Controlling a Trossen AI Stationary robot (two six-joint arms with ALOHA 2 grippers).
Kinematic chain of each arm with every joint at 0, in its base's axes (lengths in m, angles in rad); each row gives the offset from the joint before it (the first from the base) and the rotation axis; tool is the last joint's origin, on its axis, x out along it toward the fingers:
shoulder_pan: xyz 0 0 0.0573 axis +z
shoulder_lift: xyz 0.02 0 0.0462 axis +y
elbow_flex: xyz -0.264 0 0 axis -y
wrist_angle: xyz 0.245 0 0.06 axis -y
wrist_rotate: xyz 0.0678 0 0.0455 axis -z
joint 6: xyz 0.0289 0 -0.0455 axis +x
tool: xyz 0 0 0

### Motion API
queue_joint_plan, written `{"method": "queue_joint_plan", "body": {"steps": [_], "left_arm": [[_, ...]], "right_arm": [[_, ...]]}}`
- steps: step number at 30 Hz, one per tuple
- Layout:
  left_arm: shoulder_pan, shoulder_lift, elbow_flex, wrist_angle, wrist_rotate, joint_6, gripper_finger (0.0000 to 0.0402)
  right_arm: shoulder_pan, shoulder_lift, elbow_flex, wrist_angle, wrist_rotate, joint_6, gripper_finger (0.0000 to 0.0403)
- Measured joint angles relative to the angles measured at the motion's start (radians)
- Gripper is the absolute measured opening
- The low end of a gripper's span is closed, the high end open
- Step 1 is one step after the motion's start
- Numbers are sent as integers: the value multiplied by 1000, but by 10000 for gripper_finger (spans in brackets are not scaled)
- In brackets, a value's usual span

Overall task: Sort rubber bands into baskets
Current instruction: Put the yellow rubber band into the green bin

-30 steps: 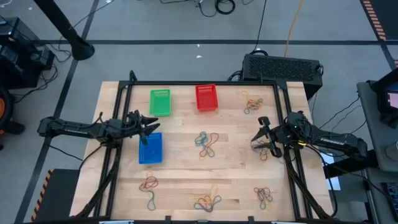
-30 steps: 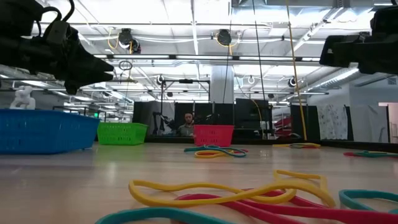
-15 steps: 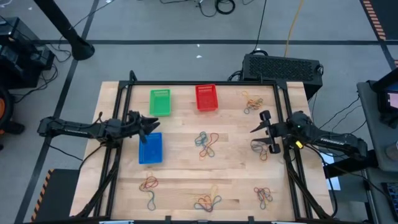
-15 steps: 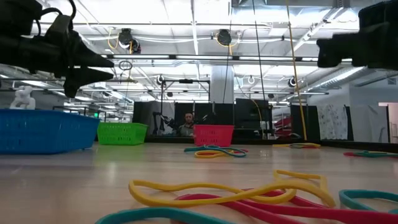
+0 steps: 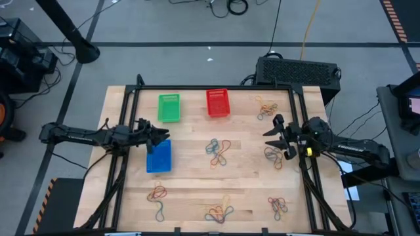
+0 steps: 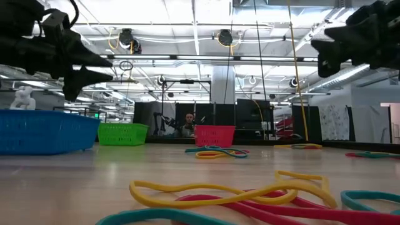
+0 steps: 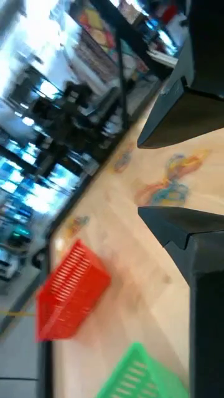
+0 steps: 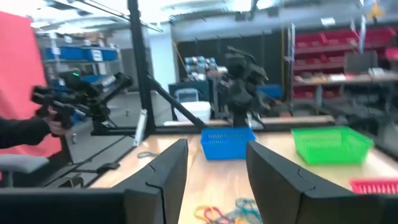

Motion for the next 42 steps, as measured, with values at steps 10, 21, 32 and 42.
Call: {"method": "queue_joint_plan", "body": {"steps": [10, 21, 32, 42], "left_arm": [[-129, 204, 203, -45, 12, 74, 146], [-340, 569, 467, -74, -96, 84, 132], [-523, 862, 778, -320, -178, 20, 132], [-629, 1021, 969, -545, -159, -102, 132]], "right_arm": [[66, 208, 5, 177, 49, -3, 155], [308, 557, 235, 168, 151, -128, 155], [550, 996, 572, 67, 208, -257, 155], [619, 1286, 849, -72, 208, -362, 155]]}}
